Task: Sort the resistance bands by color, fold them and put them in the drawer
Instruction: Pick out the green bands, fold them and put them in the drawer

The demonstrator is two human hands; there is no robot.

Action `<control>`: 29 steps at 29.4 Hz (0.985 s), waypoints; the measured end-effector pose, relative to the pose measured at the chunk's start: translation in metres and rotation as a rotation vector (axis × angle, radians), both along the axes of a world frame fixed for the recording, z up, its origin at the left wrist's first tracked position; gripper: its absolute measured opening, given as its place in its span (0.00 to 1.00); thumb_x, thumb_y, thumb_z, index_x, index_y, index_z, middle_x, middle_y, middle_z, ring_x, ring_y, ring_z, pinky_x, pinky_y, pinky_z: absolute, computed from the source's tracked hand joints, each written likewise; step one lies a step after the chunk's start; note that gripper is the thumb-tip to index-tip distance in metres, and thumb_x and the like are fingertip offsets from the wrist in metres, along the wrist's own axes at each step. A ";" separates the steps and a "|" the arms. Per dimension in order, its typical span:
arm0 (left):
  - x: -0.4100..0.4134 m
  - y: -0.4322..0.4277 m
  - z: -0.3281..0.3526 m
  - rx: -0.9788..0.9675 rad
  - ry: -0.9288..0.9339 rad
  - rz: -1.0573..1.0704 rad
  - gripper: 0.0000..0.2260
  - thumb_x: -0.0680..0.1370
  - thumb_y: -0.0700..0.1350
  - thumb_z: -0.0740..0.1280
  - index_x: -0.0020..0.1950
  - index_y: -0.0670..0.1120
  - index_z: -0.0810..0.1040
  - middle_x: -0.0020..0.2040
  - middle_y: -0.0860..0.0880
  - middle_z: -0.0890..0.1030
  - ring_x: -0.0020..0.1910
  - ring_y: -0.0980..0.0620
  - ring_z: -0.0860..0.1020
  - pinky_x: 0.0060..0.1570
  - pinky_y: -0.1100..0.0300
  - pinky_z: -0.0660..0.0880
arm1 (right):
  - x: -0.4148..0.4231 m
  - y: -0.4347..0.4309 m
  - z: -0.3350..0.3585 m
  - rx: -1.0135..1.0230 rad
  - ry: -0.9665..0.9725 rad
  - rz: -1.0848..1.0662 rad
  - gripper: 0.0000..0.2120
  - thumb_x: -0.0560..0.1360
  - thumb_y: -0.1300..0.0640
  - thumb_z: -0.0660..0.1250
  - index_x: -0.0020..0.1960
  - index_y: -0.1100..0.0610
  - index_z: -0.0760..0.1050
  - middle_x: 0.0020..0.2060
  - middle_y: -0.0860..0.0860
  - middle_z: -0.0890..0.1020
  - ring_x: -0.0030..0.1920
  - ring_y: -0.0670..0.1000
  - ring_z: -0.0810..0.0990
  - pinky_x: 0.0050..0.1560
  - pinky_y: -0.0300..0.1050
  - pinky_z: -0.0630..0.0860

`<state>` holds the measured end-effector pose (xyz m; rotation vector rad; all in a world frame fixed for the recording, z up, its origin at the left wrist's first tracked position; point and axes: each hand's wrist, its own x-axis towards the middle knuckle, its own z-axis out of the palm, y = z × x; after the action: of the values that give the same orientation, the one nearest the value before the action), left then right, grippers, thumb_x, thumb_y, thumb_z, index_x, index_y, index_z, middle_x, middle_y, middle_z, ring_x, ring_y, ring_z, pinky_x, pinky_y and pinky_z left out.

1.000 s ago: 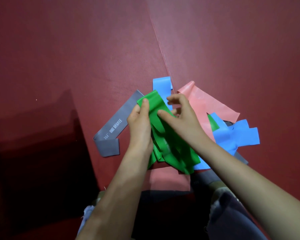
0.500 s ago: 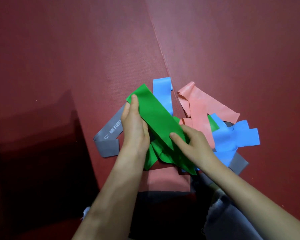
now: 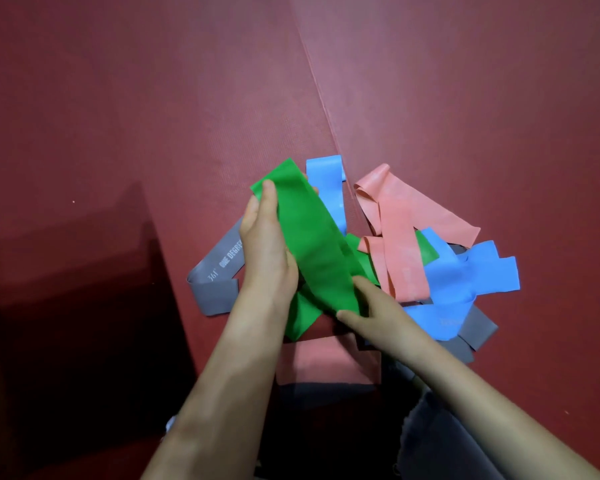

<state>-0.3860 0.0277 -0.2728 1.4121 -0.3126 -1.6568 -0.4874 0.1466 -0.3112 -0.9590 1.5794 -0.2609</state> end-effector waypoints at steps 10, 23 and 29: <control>-0.007 -0.002 0.009 -0.020 0.032 -0.009 0.10 0.80 0.44 0.56 0.44 0.44 0.76 0.31 0.51 0.83 0.31 0.54 0.80 0.35 0.63 0.78 | -0.006 -0.011 0.000 0.053 -0.114 -0.178 0.07 0.64 0.62 0.59 0.30 0.55 0.63 0.25 0.46 0.63 0.24 0.42 0.60 0.28 0.39 0.57; -0.004 -0.003 0.012 -0.005 0.020 -0.010 0.11 0.80 0.45 0.56 0.44 0.45 0.75 0.31 0.51 0.83 0.31 0.55 0.80 0.36 0.64 0.78 | -0.020 0.002 -0.015 -0.181 0.264 -0.056 0.19 0.72 0.65 0.62 0.61 0.55 0.68 0.50 0.49 0.74 0.44 0.49 0.72 0.45 0.39 0.65; -0.001 -0.001 0.013 0.008 0.028 -0.004 0.10 0.80 0.45 0.56 0.45 0.45 0.75 0.31 0.52 0.83 0.30 0.55 0.81 0.34 0.64 0.78 | -0.024 0.000 -0.012 -0.392 0.313 -0.202 0.16 0.69 0.67 0.66 0.56 0.59 0.73 0.50 0.53 0.75 0.45 0.46 0.72 0.45 0.33 0.64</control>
<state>-0.3874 0.0268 -0.2597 1.3936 -0.2931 -1.6818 -0.5111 0.1467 -0.3227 -1.1832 1.9604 -0.6025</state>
